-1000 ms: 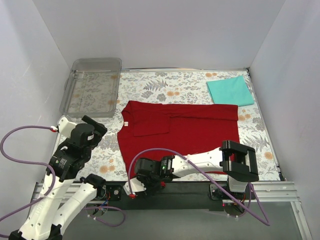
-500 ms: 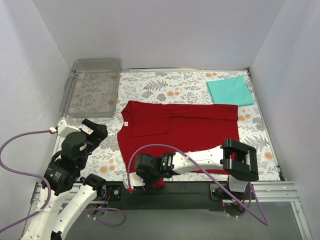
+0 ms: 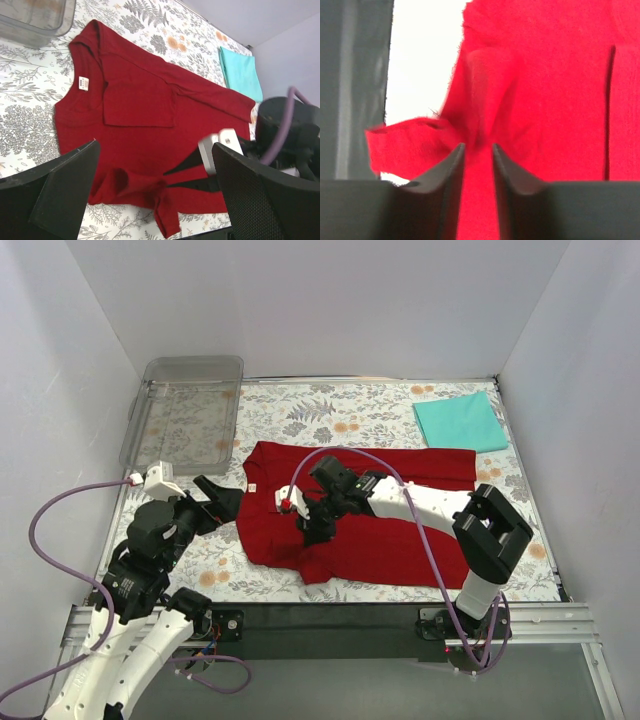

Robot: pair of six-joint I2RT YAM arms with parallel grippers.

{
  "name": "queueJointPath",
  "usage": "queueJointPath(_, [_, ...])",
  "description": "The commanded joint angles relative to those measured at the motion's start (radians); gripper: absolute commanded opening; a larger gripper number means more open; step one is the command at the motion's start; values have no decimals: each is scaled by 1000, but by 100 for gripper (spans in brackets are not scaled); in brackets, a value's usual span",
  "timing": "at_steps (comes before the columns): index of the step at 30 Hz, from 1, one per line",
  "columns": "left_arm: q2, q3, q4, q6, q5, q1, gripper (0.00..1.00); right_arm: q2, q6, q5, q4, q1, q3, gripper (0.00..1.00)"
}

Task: Fold and stack the t-shirts
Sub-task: Fold the tshirt

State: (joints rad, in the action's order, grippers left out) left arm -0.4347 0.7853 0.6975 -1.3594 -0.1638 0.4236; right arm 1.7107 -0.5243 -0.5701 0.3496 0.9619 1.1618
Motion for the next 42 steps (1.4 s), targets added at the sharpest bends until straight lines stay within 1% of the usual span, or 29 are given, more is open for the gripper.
queueJointPath(1, [-3,-3,-30,31,56,3,88,18,49,-53,19,-34,44,33])
queueJointPath(2, [-1,-6,-32,31,60,3,88,17,56,-28,19,-41,48,36])
queueJointPath(5, [-7,-11,-38,29,78,3,88,1,90,88,9,-75,62,41])
queueJointPath(7, [-27,-21,-36,19,96,1,88,-26,115,128,-9,-94,62,41])
queueJointPath(9, [-44,-29,-27,-9,115,1,88,-49,100,78,-11,-106,50,41])
queueJointPath(10, [-55,-46,-15,-36,119,3,87,-74,81,-39,-9,-106,39,41])
queueJointPath(11, [-74,-57,-16,-76,133,3,87,-83,73,-92,-9,-95,29,40])
queueJointPath(13, [-97,-83,-20,-122,199,1,82,-91,52,-166,-3,-65,-6,40])
queueJointPath(14, [-128,-102,-16,-168,213,1,80,-91,41,-163,-4,-20,-22,41])
queueJointPath(16, [-163,-115,-10,-193,263,1,77,-89,24,-152,-6,14,-40,42])
queueJointPath(17, [-182,-127,-6,-210,277,1,74,-86,30,-151,-9,18,-42,42])
queueJointPath(19, [-232,-145,-15,-239,337,1,67,-85,56,-139,-9,6,-34,42])
queueJointPath(20, [-248,-173,-24,-253,366,1,62,-91,56,-137,-8,-17,-34,42])
queueJointPath(21, [-284,-190,-36,-263,394,3,54,-97,56,-137,-8,-31,-37,42])
queueJointPath(22, [-301,-202,-56,-268,438,3,53,-114,53,-137,-8,-46,-40,42])
queueJointPath(25, [-381,-239,-69,-261,475,1,49,-163,30,-132,-8,-115,-68,42])
queueJointPath(29, [-472,-245,-56,-230,487,3,46,-241,-51,-155,9,-228,-116,45])
queueJointPath(30, [-490,-245,-56,-227,486,3,46,-252,-55,-165,9,-242,-129,45])
queueJointPath(31, [-507,-245,-55,-224,486,3,42,-267,-57,-174,11,-252,-134,45])
queueJointPath(32, [-539,-244,-53,-213,483,3,42,-270,-57,-180,8,-265,-139,45])
queueJointPath(37, [-584,-227,-50,-184,429,12,41,-270,-54,-200,6,-282,-154,45])
queueJointPath(38, [-601,-224,-52,-178,425,12,39,-269,-52,-203,6,-284,-152,45])
queueJointPath(42, [-639,-215,-70,-167,411,32,36,-253,-54,-244,9,-285,-152,45])
